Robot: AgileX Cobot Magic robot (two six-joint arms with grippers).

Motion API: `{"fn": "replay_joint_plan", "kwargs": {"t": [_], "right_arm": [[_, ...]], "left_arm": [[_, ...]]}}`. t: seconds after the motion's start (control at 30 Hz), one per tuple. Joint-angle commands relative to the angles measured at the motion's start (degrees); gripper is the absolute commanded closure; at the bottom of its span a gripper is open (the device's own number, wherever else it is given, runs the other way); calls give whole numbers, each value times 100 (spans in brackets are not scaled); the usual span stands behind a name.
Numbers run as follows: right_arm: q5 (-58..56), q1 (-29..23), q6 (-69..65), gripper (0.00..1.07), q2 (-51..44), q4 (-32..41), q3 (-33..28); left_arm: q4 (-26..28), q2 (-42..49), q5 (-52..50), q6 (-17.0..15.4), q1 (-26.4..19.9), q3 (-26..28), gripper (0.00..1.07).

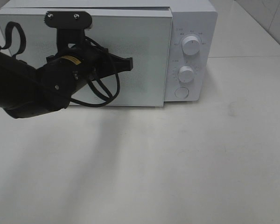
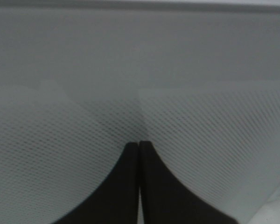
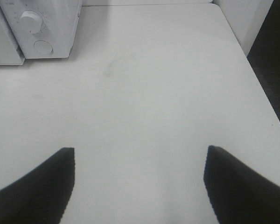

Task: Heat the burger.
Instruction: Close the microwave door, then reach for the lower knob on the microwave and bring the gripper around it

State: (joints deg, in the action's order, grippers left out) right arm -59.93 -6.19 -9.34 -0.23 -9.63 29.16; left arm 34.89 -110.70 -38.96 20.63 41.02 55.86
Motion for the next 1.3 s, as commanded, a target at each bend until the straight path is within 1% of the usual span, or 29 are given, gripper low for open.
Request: {"fn": "replay_joint_plan", "kwargs": {"t": [0.03, 0.17, 0.2, 0.23, 0.27, 0.43, 0.5, 0.53, 0.6, 0.63, 0.67, 0.7, 0.73, 0.8, 0.83, 0.87, 0.9, 0.93, 0.97, 1.0, 1.03, 1.07, 1.1, 1.13, 1.23, 1.27, 1.3], "right_arm": [[34, 40, 17, 32, -155, 6, 0], [34, 40, 17, 32, -155, 6, 0], [34, 40, 17, 32, -155, 6, 0], [34, 40, 17, 32, -155, 6, 0], [34, 40, 17, 32, -155, 6, 0], [34, 40, 17, 32, -155, 6, 0], [34, 40, 17, 32, -155, 6, 0], [34, 40, 17, 32, -155, 6, 0], [34, 40, 17, 32, -155, 6, 0], [34, 40, 17, 32, -155, 6, 0], [34, 40, 17, 32, -155, 6, 0], [34, 40, 17, 32, -155, 6, 0], [34, 40, 17, 32, -155, 6, 0], [34, 40, 17, 32, -155, 6, 0], [34, 40, 17, 32, -155, 6, 0], [34, 40, 17, 32, -155, 6, 0], [34, 40, 17, 32, -155, 6, 0], [34, 40, 17, 32, -155, 6, 0], [34, 40, 17, 32, -155, 6, 0], [34, 40, 17, 32, -155, 6, 0], [34, 40, 17, 32, -155, 6, 0], [34, 40, 17, 32, -155, 6, 0], [34, 40, 17, 32, -155, 6, 0], [34, 40, 17, 32, -155, 6, 0], [34, 40, 17, 32, -155, 6, 0], [34, 40, 17, 32, -155, 6, 0], [34, 40, 17, 32, -155, 6, 0]], "left_arm": [[275, -206, -281, 172, -86, 441, 107], [395, -350, -201, 189, -97, 653, 107], [510, -435, -86, 275, -126, 808, 107], [510, -435, -86, 275, -126, 808, 107], [567, -458, 46, 372, -126, 922, 107], [504, -321, 201, 413, -23, 871, 107], [487, -115, 458, 510, 138, 699, 107], [487, -115, 458, 510, 138, 699, 107], [487, 126, 607, 510, 338, 395, 107], [487, 126, 607, 510, 338, 395, 107], [498, 281, 693, 510, 453, 178, 107], [498, 281, 693, 510, 453, 178, 107], [504, 413, 865, 510, 539, 11, 107], [504, 487, 1031, 510, 579, -57, 107], [481, 590, 1501, 504, 579, -132, 99], [481, 590, 1501, 504, 579, -132, 99], [476, 653, 2137, 504, 579, -149, 80], [476, 682, 2464, 504, 579, -149, 65], [476, 682, 2464, 504, 579, -149, 65], [476, 710, 2882, 498, 579, -149, 32], [487, 733, 3260, 498, 579, -149, 4], [487, 733, 3260, 498, 579, -149, 4], [470, 756, 3438, 481, 579, -149, 6], [435, 808, 3816, 481, 579, -149, 8], [390, 842, 4045, 487, 579, -149, 8], [160, 957, 4429, 504, 567, -149, 8], [-23, 997, 4601, 504, 567, -149, 8]]}}
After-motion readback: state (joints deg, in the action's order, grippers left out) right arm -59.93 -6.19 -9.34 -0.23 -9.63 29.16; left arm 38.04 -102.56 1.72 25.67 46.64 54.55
